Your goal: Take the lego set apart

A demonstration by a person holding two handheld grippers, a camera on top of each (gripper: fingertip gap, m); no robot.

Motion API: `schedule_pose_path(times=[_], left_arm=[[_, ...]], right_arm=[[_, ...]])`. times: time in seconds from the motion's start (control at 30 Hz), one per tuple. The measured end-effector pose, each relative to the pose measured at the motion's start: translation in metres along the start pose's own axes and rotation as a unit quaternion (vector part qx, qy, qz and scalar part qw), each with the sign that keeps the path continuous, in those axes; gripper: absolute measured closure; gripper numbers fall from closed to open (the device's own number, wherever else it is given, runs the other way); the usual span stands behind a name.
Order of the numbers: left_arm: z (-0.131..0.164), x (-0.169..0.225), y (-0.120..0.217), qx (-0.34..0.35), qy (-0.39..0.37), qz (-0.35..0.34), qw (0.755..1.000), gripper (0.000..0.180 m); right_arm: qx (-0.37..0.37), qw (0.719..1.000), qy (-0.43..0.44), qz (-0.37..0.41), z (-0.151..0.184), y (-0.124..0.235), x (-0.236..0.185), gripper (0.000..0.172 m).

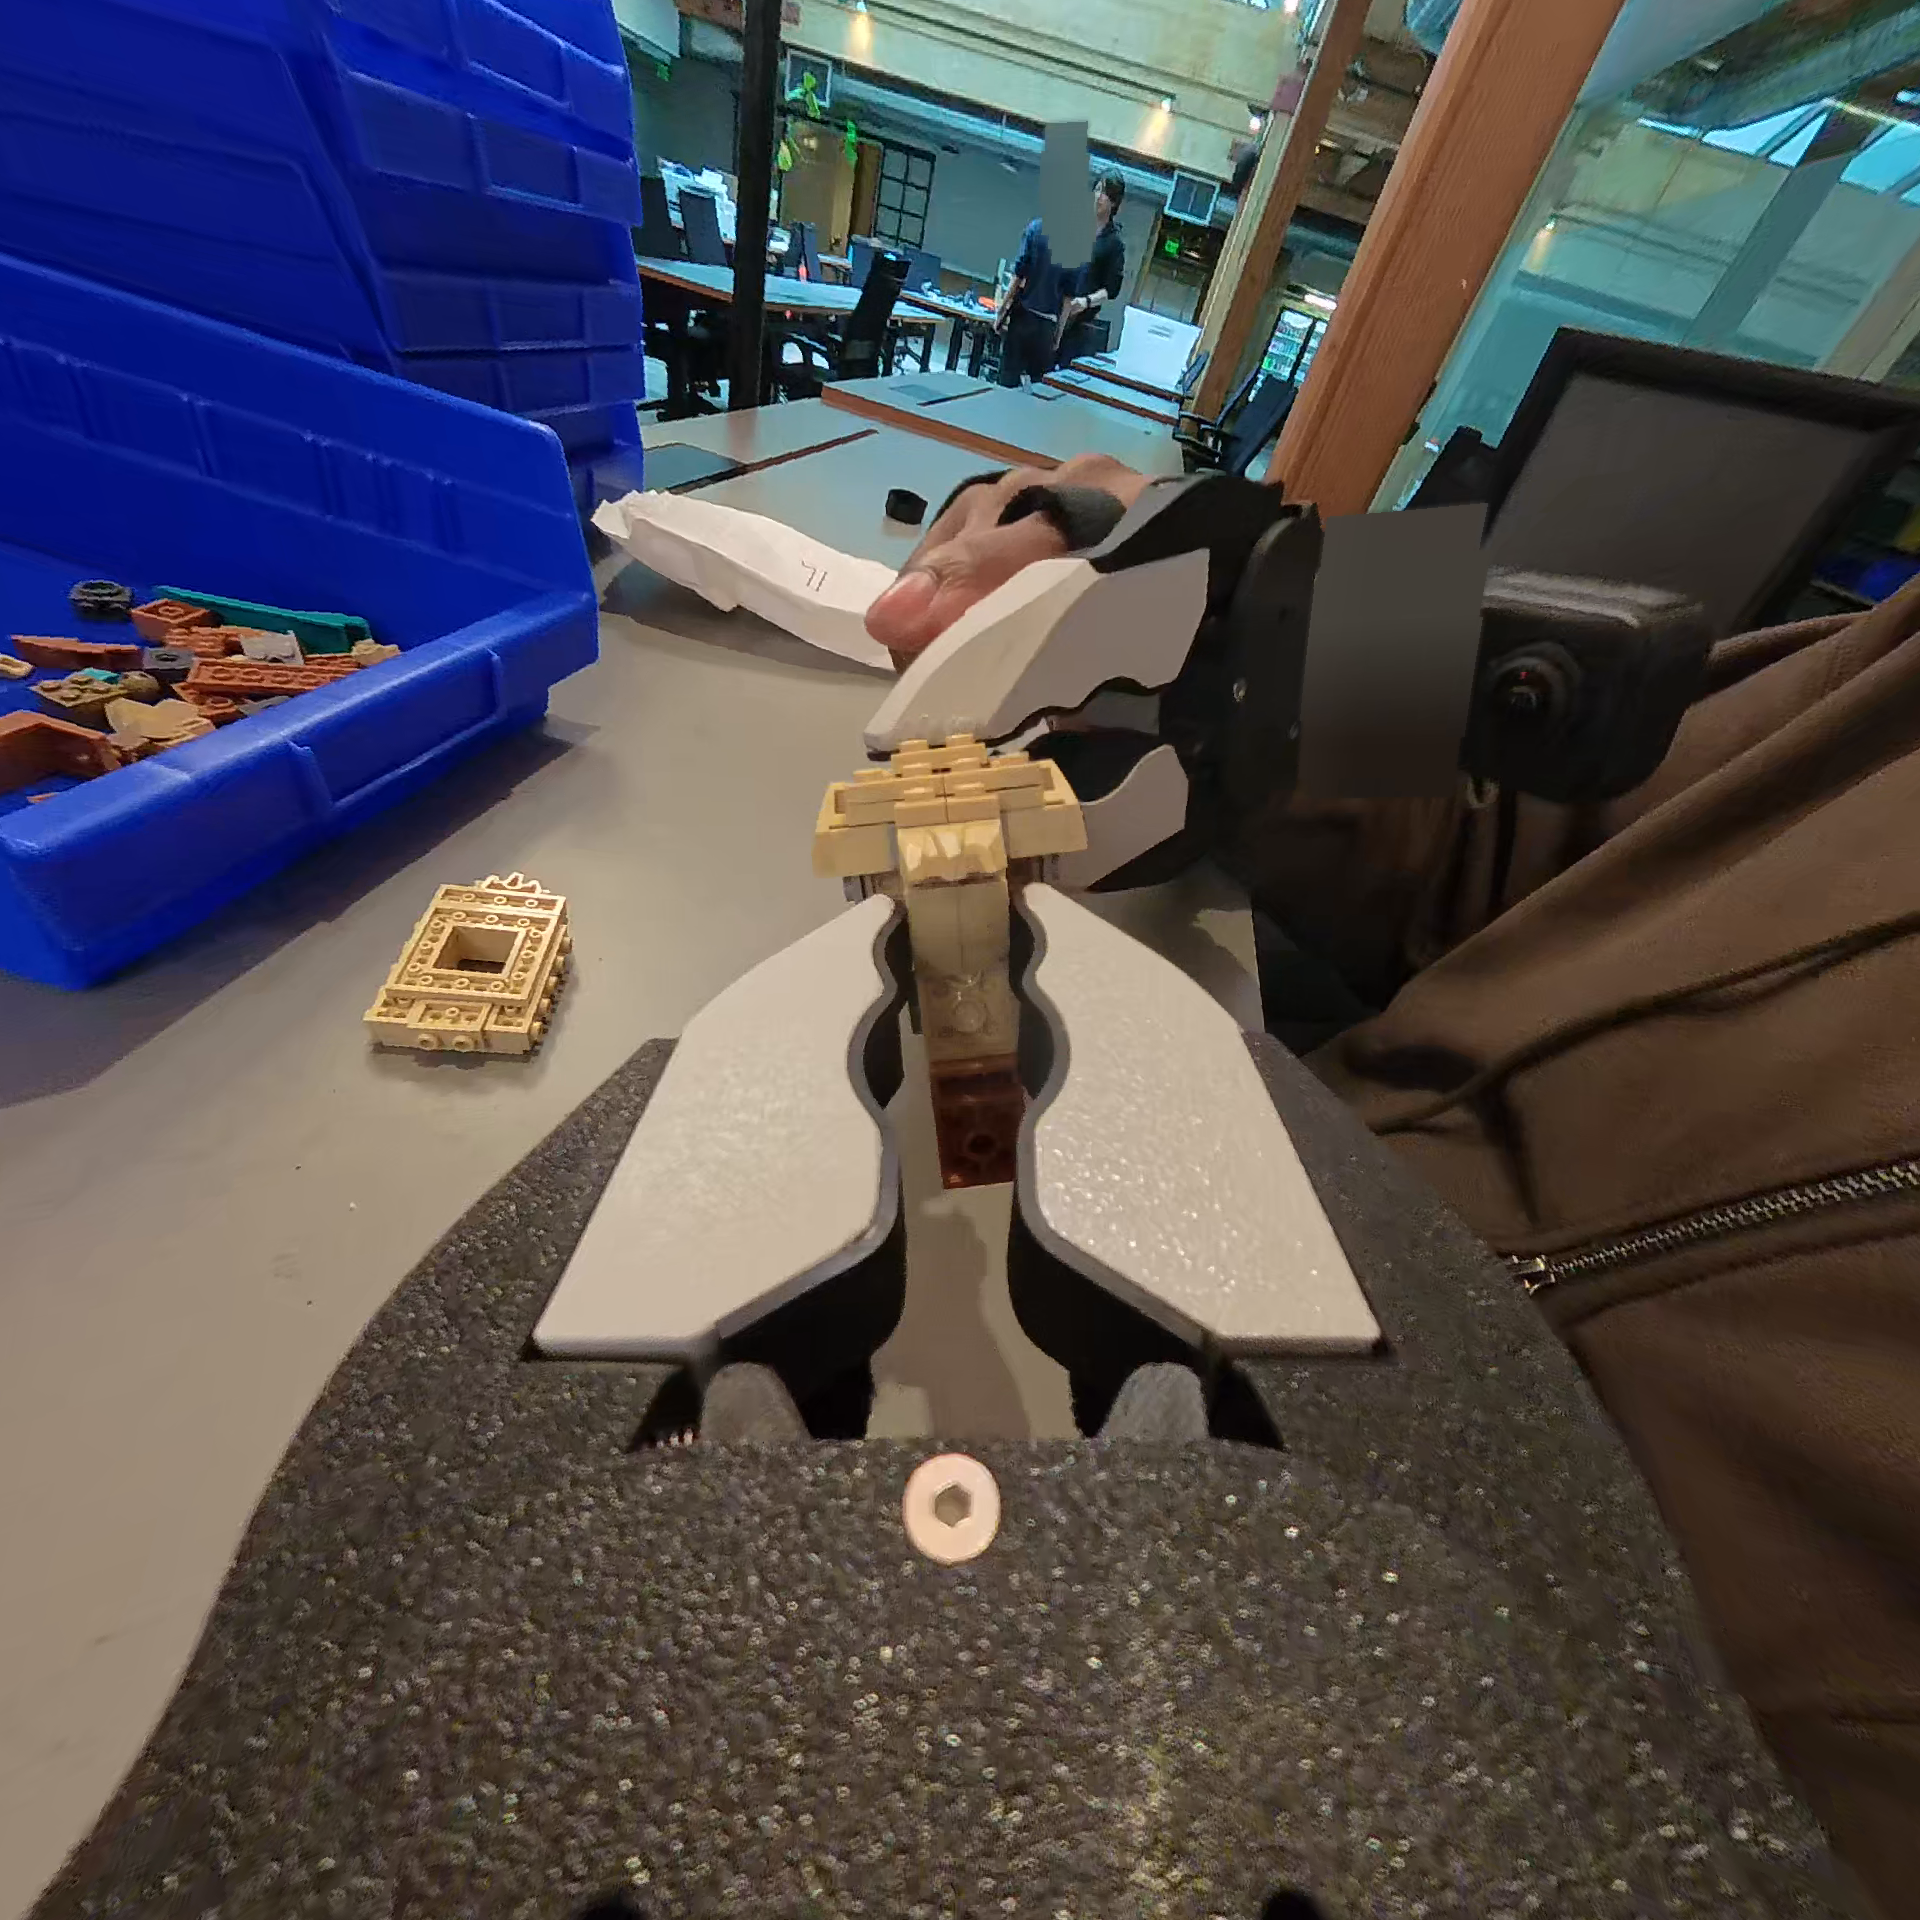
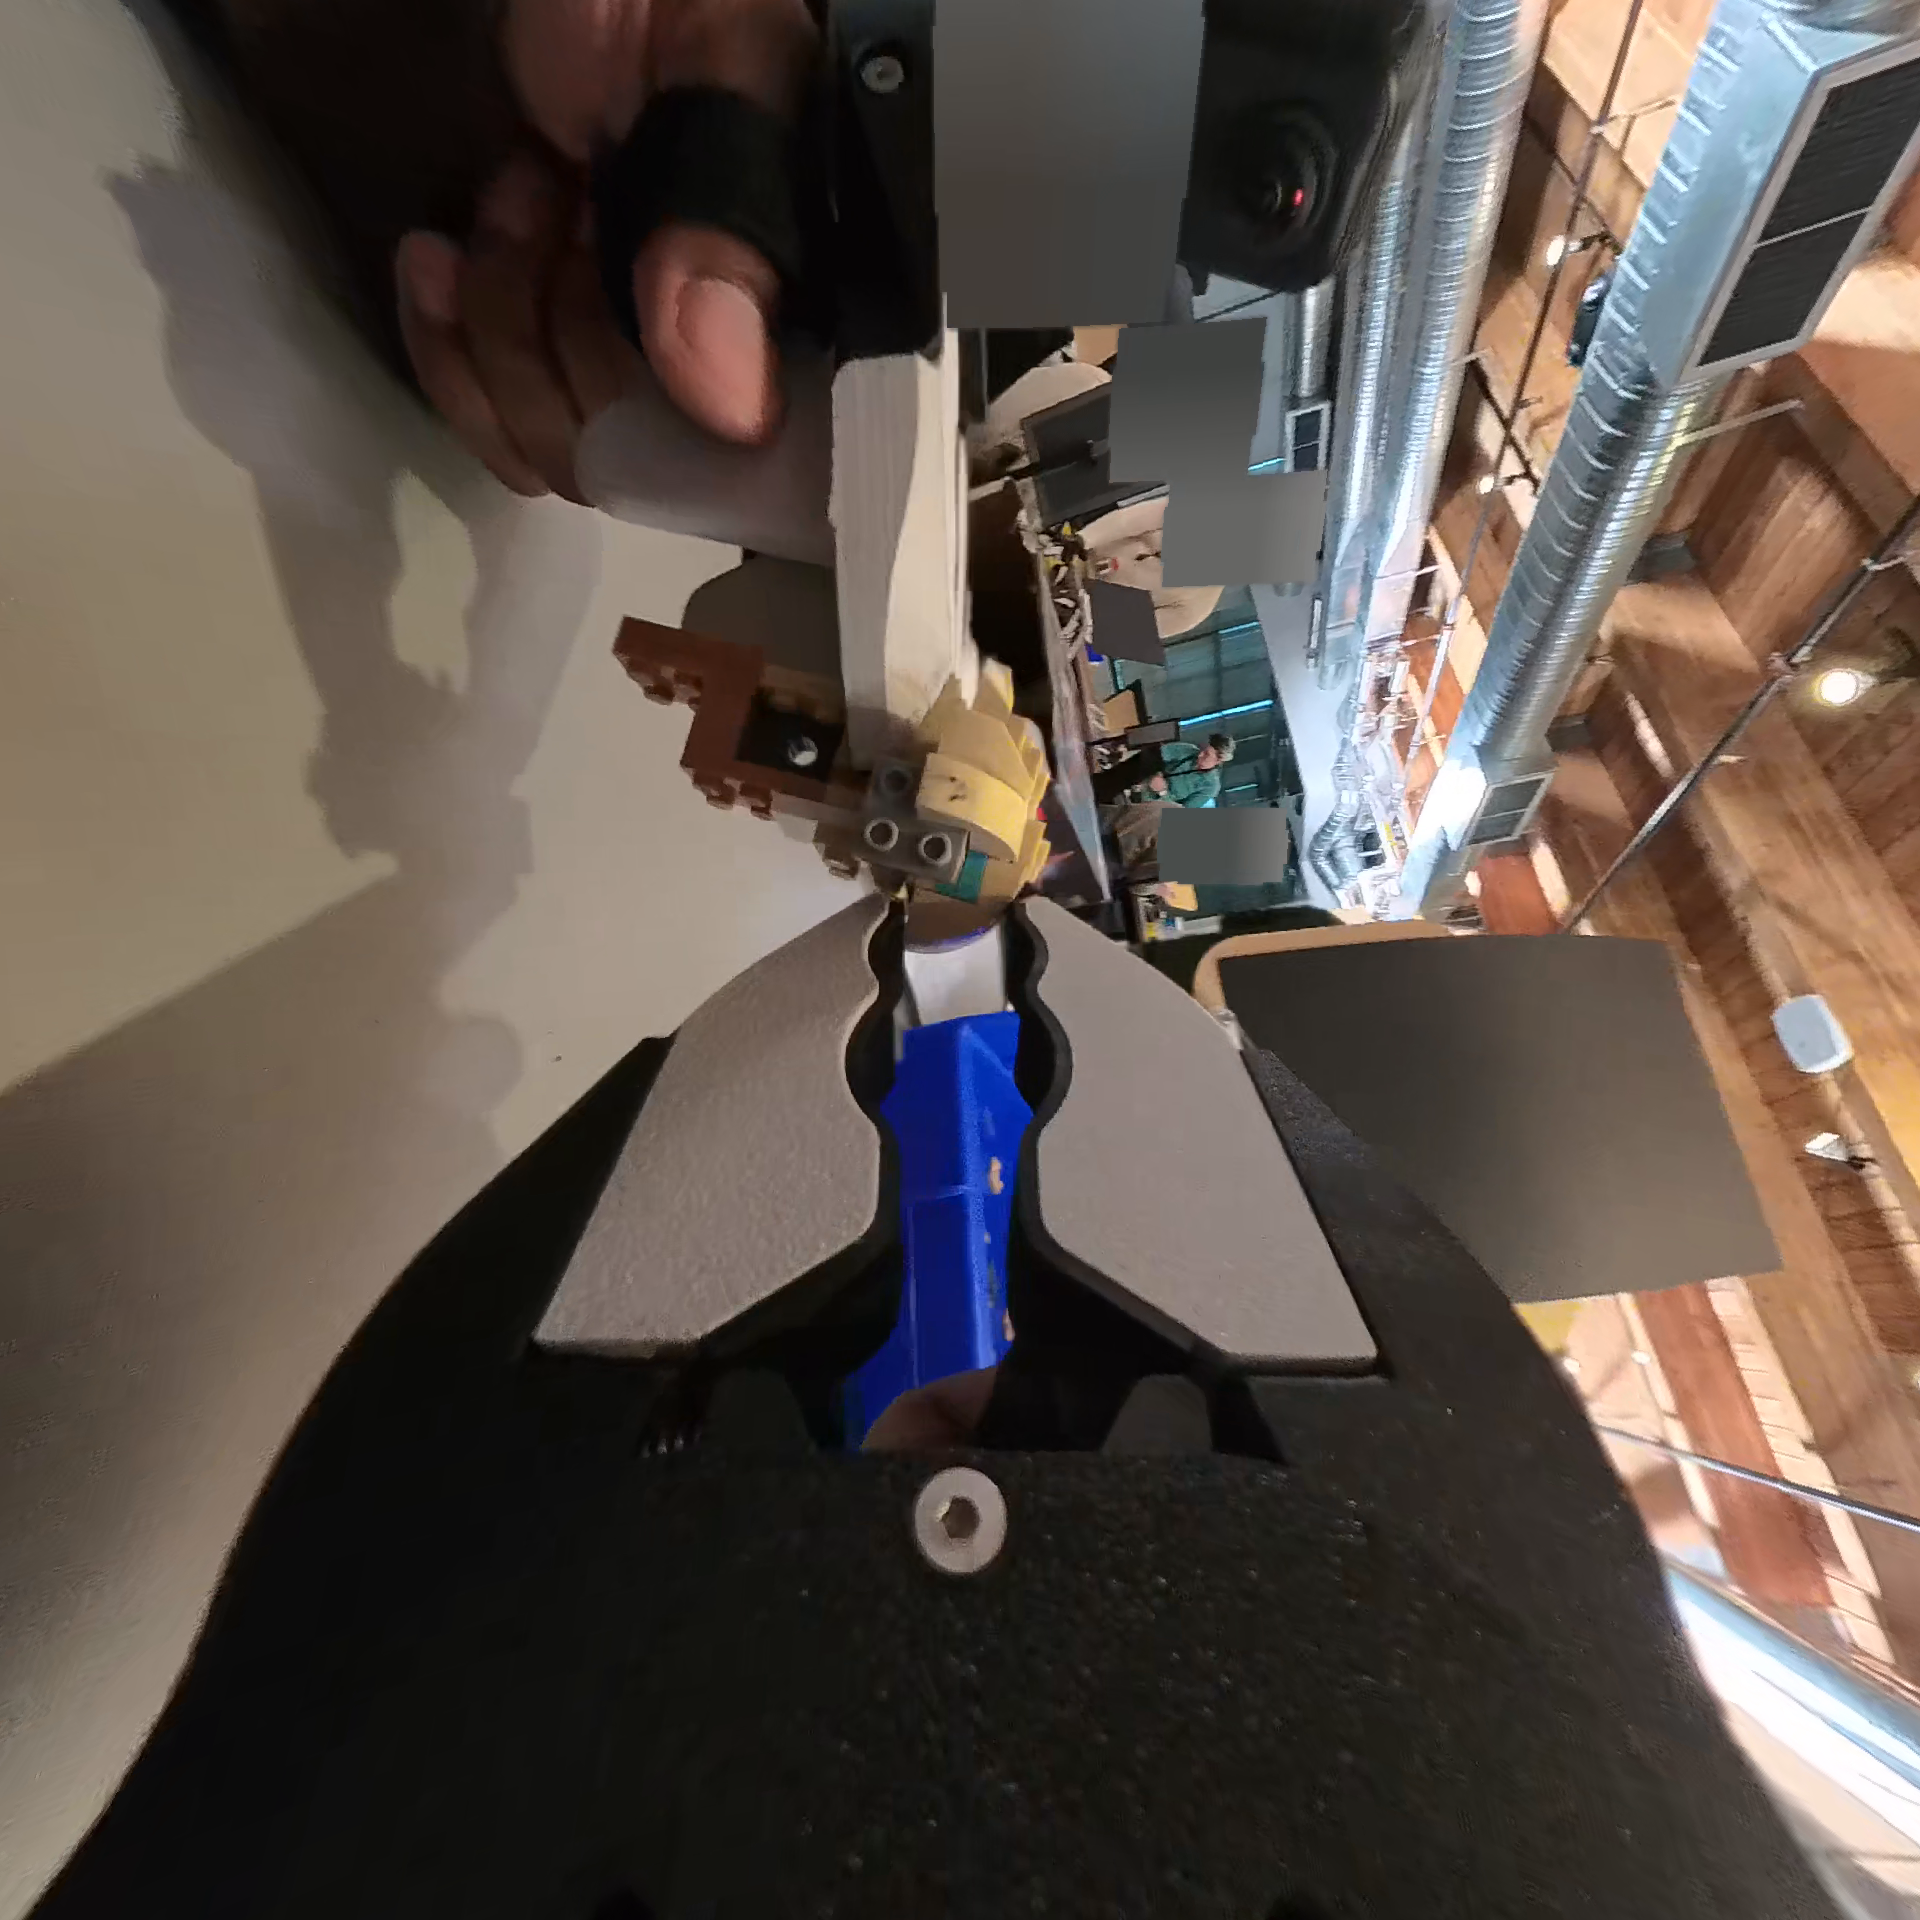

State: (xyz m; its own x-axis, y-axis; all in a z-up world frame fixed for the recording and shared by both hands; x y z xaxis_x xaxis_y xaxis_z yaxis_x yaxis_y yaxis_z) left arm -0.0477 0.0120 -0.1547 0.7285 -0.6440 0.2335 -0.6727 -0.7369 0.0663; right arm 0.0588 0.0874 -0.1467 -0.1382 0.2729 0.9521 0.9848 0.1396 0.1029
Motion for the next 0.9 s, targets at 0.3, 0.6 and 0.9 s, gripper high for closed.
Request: schedule_pose_path(times=[0.3, 0.6, 0.9], left_arm=[[0.0043, 0.0008, -0.0038, -0.038, -0.038, -0.005, 0.999, 0.164], [0.0032, -0.0005, -0.0023, -0.021, -0.039, -0.011, 0.999, 0.163], [-0.0017, 0.0008, 0.0018, 0.028, -0.005, 0.012, 1.0, 0.164]], right_arm=[[0.012, 0.994, -0.091, -0.068, 0.0036, 0.0048, 0.0018, 0.155], [0.028, 0.992, -0.114, -0.048, 0.0071, 0.0029, 0.0019, 0.155], [0.042, 0.992, -0.122, 0.015, 0.0069, 0.0017, 0.0057, 0.16]])
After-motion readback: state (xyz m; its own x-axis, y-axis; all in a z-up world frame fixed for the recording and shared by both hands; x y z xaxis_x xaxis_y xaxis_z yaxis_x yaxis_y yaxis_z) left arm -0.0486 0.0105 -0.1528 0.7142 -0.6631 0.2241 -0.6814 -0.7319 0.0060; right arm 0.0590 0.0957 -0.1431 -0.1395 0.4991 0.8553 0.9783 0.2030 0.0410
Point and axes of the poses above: each gripper's, where its closed fingertips meet, y back along the fingers, z out of its underside, x = y × z across the jaws, the point moved 7 cm from there along y, back along the fingers, and after that the axes turned 3 degrees about x, right-handed, at the moved point
